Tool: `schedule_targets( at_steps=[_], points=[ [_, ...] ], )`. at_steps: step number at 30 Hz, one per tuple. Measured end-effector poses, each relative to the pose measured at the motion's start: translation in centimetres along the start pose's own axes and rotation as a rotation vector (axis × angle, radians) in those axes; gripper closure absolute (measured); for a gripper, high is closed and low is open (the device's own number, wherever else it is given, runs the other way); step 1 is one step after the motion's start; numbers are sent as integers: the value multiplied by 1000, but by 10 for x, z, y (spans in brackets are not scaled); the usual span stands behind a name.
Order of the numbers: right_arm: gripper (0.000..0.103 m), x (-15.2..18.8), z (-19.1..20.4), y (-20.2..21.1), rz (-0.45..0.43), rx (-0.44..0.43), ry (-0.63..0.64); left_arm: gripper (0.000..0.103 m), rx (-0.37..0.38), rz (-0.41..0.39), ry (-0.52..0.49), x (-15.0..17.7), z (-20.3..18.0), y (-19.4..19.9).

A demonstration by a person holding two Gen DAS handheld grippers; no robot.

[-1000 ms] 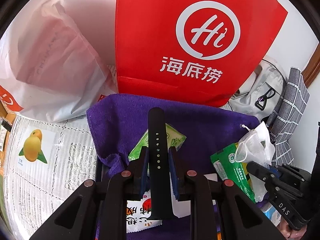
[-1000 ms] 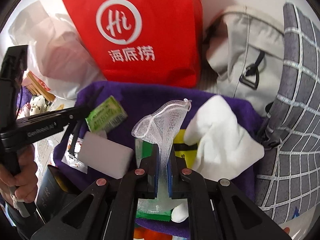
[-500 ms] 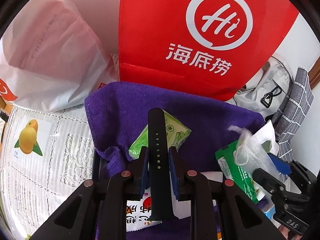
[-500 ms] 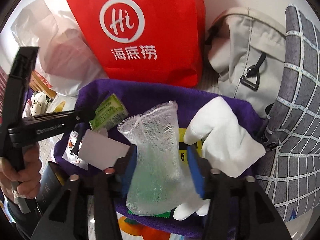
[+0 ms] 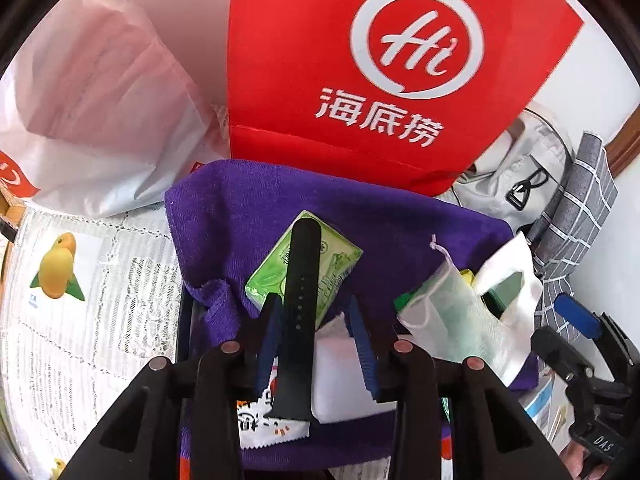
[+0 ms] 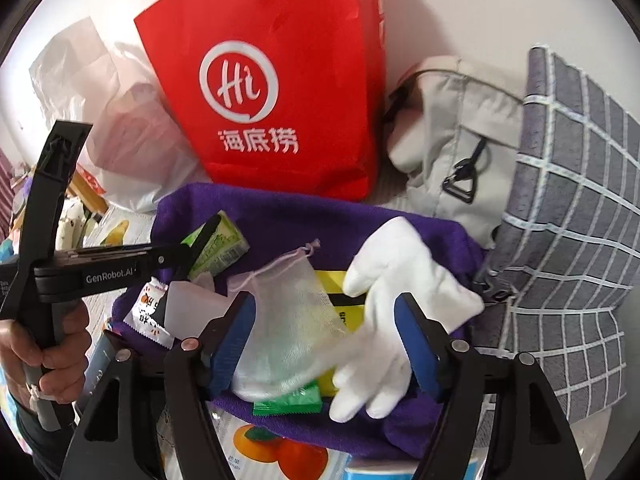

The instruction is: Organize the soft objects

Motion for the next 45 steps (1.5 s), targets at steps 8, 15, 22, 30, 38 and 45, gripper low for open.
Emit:
schedule_targets(
  at_steps=[8, 15, 22, 30, 38, 45],
  points=[
    [31, 15, -10, 39, -19, 32, -58, 54, -32, -27, -58, 13, -22, 35],
    [31, 42, -13, 78, -7, 34, -125, 42, -44, -85, -112, 45, -50, 94],
    [13, 92, -14, 130, -58, 120, -145, 34, -46, -139, -145, 95, -70, 149],
    [2, 147, -6, 186, -97, 219, -140, 18, -30, -189, -163, 159, -92, 193],
    [2, 196, 10, 240, -119, 219, -162, 13, -86, -245, -174, 224, -102, 235],
    [2, 232, 23, 274, -142, 226, -163, 13, -176, -304, -176, 271, -97, 270]
  ],
)
Point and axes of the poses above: each gripper's, at about its wrist camera, not at the fingertips, and y roughly against the way its jaws point, z to its left, x to its underside, the point moved 3 cm from there along -y, roughly the way its jaws point, and after that the axes turned 5 degrees about x, right-handed, at the moved point
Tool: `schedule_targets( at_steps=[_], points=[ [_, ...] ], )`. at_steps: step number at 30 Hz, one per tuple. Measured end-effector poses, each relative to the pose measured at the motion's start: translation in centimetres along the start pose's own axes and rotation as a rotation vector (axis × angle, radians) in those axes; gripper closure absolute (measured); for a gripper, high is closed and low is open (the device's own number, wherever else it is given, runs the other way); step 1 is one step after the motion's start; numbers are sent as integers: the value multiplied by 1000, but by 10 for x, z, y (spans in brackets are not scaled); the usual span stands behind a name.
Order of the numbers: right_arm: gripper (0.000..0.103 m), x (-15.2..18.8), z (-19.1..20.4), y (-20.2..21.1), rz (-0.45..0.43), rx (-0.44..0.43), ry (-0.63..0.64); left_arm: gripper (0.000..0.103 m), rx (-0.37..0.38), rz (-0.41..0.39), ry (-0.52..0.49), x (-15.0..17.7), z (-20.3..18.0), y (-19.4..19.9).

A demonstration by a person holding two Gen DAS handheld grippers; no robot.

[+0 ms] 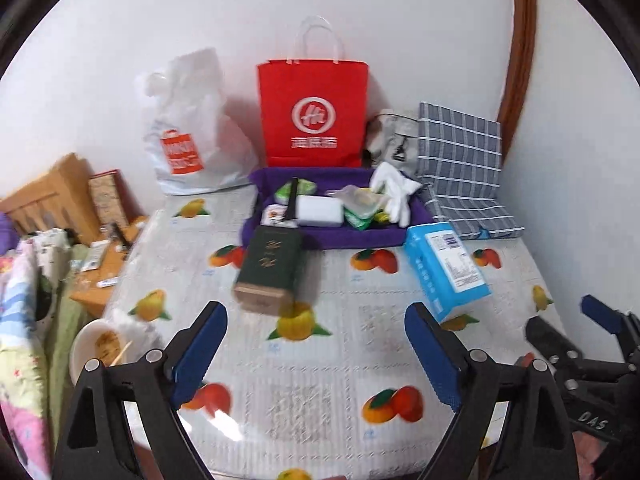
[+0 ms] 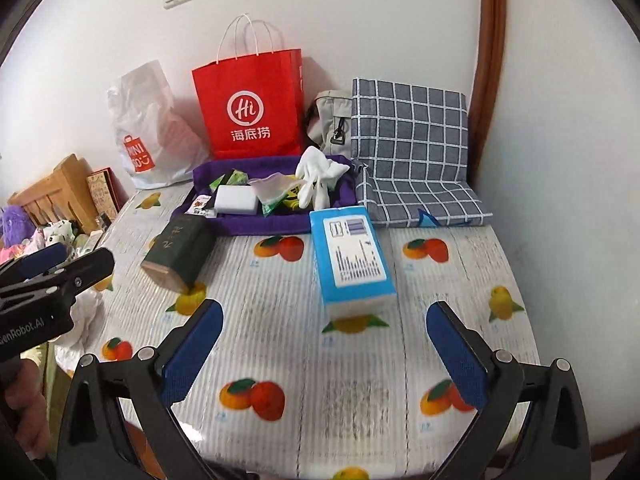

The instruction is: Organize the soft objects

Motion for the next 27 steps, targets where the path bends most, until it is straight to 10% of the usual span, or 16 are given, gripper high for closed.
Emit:
schedule_targets(
  at_steps=[27],
  points=[
    [2, 37, 2, 54, -46, -17, -14, 12, 16, -49, 12, 29, 2, 44]
  ],
)
Point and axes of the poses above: each gripper's, at about its wrist camera, not at the fingertips, and y roughly against the way its jaws point, z to its left, x to its underside, the point moved 3 cm from there along -y, roughly the way its jaws point, and after that the axes turned 5 degrees about x, right-handed, at the moved point
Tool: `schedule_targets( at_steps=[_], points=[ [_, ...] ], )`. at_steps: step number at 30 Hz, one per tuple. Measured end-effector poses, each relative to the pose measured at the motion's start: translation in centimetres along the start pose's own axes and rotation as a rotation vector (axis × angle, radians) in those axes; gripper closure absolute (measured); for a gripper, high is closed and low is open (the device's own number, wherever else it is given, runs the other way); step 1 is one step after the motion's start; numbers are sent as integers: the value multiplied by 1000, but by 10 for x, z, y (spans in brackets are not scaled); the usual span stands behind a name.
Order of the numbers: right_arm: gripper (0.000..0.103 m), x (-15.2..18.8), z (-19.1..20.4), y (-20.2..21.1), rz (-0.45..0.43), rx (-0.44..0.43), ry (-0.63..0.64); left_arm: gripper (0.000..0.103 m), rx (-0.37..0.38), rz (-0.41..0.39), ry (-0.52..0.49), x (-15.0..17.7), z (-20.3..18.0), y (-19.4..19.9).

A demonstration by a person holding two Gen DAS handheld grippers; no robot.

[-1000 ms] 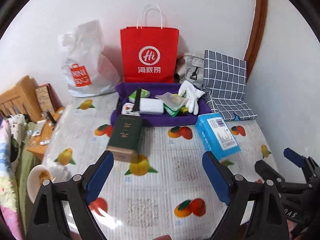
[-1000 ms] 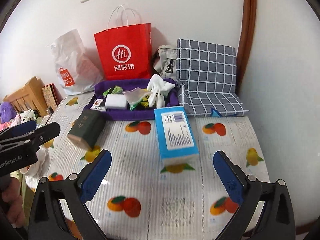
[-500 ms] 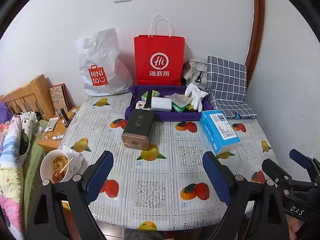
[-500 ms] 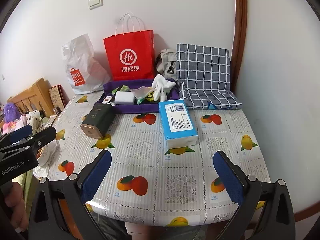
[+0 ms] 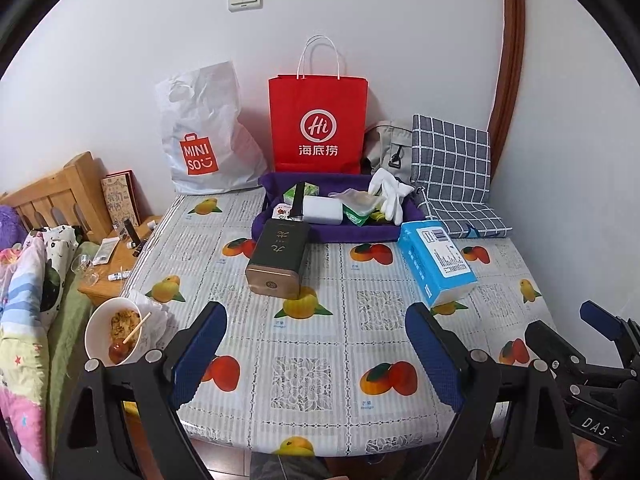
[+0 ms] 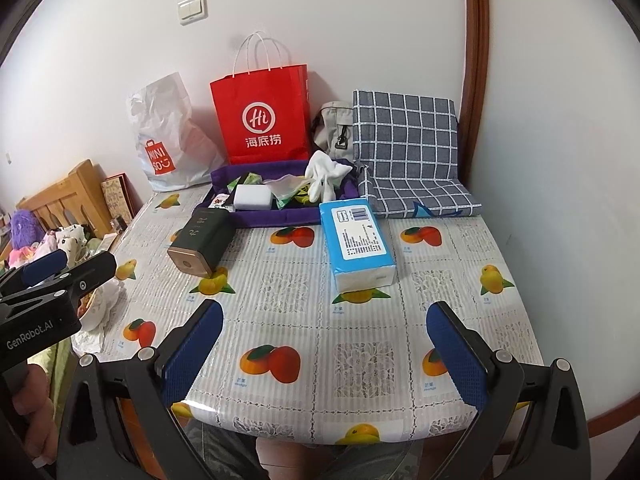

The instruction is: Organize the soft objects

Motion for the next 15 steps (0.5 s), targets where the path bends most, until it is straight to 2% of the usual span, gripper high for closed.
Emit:
schedule_targets(
  at_steps=[15],
  points=[
    [2, 1, 3, 7, -13, -7, 2, 12, -3, 0, 1, 3, 0, 2]
  ],
)
Point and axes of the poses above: each gripper's, at about its wrist camera, not at the fingertips, and y roughly against the way its jaws point, z to its left, x to its underside, the point moved 3 cm from there along -y, roughly the way its jaws point, and after that the axes turned 5 degrees about x, right-handed, at the moved point
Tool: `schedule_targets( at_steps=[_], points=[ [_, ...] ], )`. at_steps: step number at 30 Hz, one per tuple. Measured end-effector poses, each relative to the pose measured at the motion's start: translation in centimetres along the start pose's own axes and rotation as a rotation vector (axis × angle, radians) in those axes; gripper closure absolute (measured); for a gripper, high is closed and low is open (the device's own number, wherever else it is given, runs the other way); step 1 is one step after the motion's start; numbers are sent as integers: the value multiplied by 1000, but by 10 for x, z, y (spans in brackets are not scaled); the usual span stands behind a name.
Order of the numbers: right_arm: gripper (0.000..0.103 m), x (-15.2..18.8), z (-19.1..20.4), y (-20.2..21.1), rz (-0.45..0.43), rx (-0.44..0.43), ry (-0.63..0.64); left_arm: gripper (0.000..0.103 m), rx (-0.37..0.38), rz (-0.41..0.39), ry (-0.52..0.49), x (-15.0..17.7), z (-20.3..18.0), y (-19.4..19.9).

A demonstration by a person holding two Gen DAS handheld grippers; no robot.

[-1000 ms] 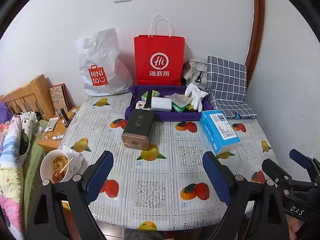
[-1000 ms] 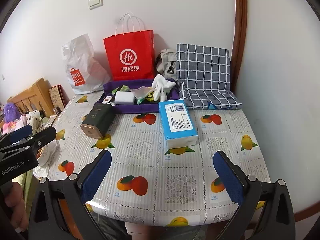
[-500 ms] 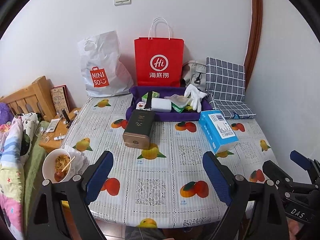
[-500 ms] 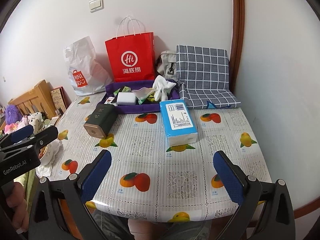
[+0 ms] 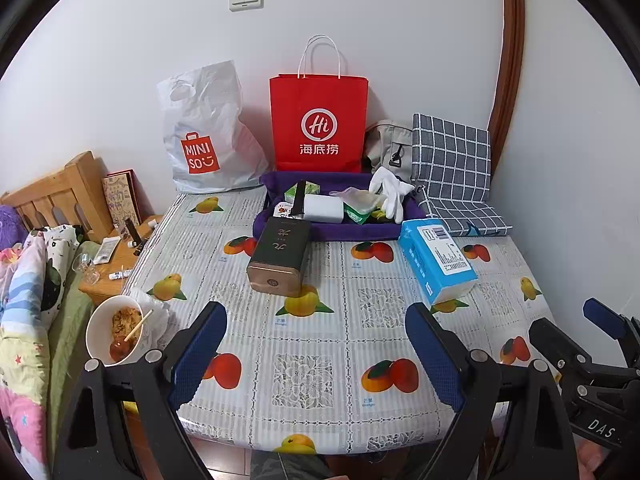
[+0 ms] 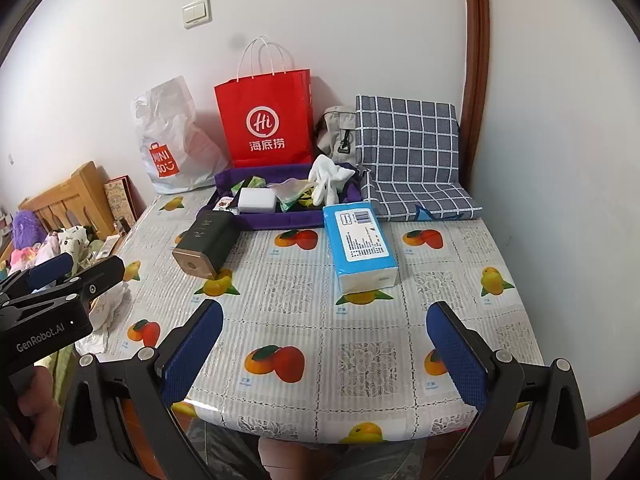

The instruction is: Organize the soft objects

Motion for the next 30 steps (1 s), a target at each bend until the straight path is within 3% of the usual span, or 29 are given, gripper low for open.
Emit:
schedule_targets(
  at_steps=[30],
  points=[
    [2, 1, -1, 1, -1, -1, -4, 12, 3, 2, -1, 3, 4, 1]
  ],
)
Point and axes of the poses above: each gripper's, at about its wrist camera, not at the fingertips, and y roughly against the way its jaws point, z to its left, x to its underside, the point moved 3 cm from there along -y, roughly the way its jaws point, and after that the axes turned 5 degrees about x, right-handed, at the moved point
